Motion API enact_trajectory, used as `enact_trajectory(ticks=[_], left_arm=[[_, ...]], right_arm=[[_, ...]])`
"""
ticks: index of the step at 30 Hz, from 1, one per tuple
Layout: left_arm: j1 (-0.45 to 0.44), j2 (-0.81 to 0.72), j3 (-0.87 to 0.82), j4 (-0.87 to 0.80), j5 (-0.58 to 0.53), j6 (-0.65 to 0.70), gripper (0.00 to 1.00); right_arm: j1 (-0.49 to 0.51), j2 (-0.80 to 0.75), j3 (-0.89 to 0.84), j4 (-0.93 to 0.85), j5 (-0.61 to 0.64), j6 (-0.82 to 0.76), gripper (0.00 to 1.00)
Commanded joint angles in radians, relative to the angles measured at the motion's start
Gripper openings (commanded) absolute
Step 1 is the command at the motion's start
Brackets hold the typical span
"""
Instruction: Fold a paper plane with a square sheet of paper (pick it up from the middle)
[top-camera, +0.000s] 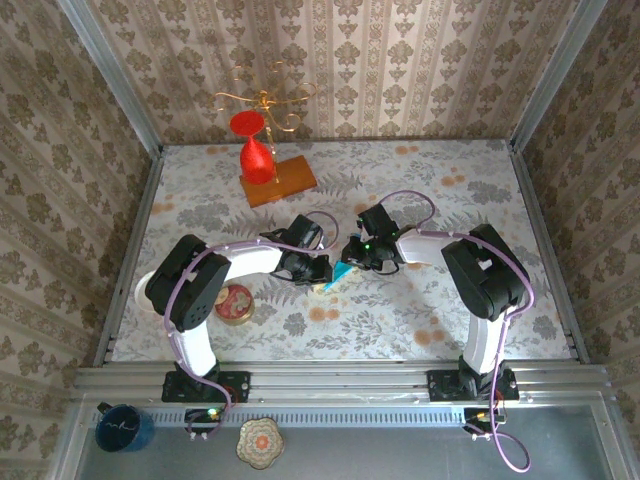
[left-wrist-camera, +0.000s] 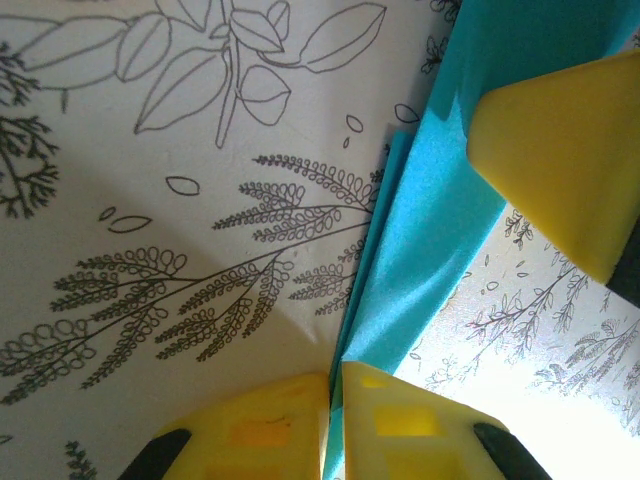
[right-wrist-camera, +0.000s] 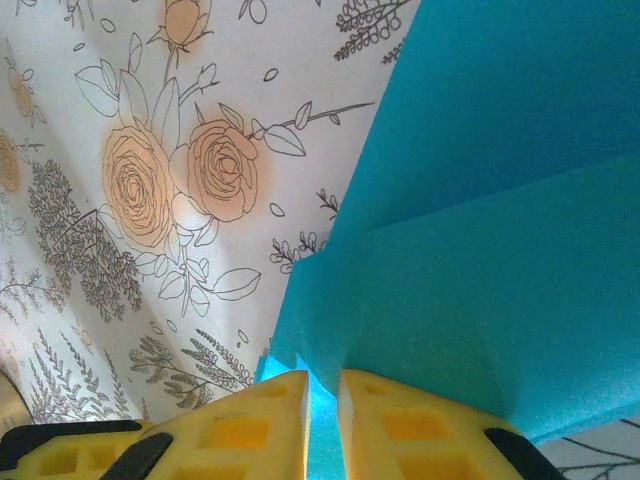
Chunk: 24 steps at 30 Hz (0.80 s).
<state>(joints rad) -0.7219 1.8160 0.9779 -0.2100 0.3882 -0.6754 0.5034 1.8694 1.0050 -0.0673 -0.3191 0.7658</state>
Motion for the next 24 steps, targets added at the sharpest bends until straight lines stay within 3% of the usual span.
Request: enact_trajectory(ticks=[1,12,18,24], left_arm=[[-0.023,0.079,-0.023,-0.025,-0.017,0.011,0.13],[-0.035,-0.021,-0.034,-0.084,-0.005,0.082,0.16],[-0.044,-0.068,0.016,-0.221,-0.088,0.15,0.16],[-0.028,-0.171,0.037,-0.135,-0.101,0.13,0.18]], right_arm=[[-0.014,0.037,-0.042,-0.026,0.041,0.012,0.19],[-0.019,0.068,-0.1,0.003,0.035,-0.007,0.18],[-0.019,0.079,-0.095,0.003,0.038,-0.008,0.17],[-0.019,0.085,-0.104,0.026,0.01,-0.017,0.15]])
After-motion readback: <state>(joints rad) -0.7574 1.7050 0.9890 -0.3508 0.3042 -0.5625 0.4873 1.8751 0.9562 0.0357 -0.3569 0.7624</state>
